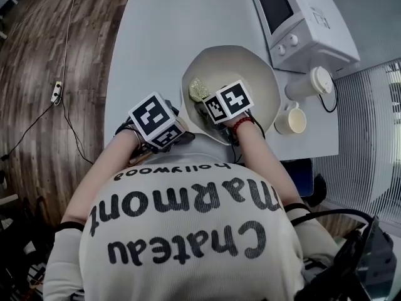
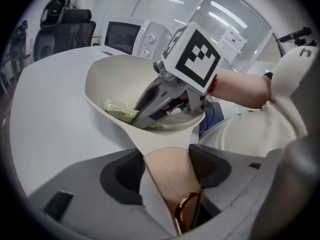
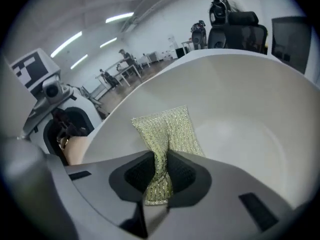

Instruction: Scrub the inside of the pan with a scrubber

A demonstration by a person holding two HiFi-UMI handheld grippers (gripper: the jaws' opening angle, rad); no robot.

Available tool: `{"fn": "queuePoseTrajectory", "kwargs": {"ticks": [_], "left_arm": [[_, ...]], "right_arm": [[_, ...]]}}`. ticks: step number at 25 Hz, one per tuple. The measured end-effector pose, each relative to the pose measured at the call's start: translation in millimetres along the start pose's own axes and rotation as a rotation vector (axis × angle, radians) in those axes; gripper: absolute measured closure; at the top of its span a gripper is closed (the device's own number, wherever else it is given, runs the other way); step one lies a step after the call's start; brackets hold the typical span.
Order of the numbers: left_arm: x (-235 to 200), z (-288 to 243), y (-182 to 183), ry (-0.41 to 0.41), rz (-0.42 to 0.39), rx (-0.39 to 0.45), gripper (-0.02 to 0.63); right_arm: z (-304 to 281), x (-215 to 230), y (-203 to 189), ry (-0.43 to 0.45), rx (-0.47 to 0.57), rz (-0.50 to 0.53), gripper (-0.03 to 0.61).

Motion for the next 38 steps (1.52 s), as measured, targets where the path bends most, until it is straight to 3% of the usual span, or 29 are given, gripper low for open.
{"fn": "queuePoseTrajectory", "kwargs": {"ticks": [7,13,21,27,30,35,38], "left_arm": [[0.5,0.2,-1.3,0.003,0.004,0.003,0.322],[-0.6,0.4,-1.2,0.002,0.013,-0.001,0.322],[0.4,0.1,2.3,0.002,0.039,-0.009,0.325],[3.5,-0.2,2.0,0.004,0.072,-0.006,0.331],[3.3,1.2,0.5,0.004,0.09,-0.001,0.336],[3.4,5.4,-2.7,0.024,0.107,-0.001,0.339],[8.4,3.4,-0.9,0.033,0.104,0.019,0.338]], "right_arm": [[7.7,3.1,-3.7,-0.156,-0.069,0.085,0.512],[22.2,20.2,-9.8,-0.181,-0.035,0.022,0.512],[46.9,47.9,-19.2,-0.293,-0.045,-0.015,0.512],[55.3,55.7,-29.2,-0.396,-0.175,-0.017,0.512],[62.4,74.8,-28.5,-0.499,-0.21,0.051,0.512],[61.4,79.5,-29.2,-0.531,-0.266,0.083,0.512],[77.7,93.4,-37.2,-0.639,-0.341,0.139,0.512]]}}
Point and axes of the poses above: the fingertips, and each gripper's own axes: z backward along the fingers, x to its right, y out of its top, the point moved 5 cm from there along z, backward along the fingers, and after that the axes turned 11 degrees about y, right-handed, at the moved point
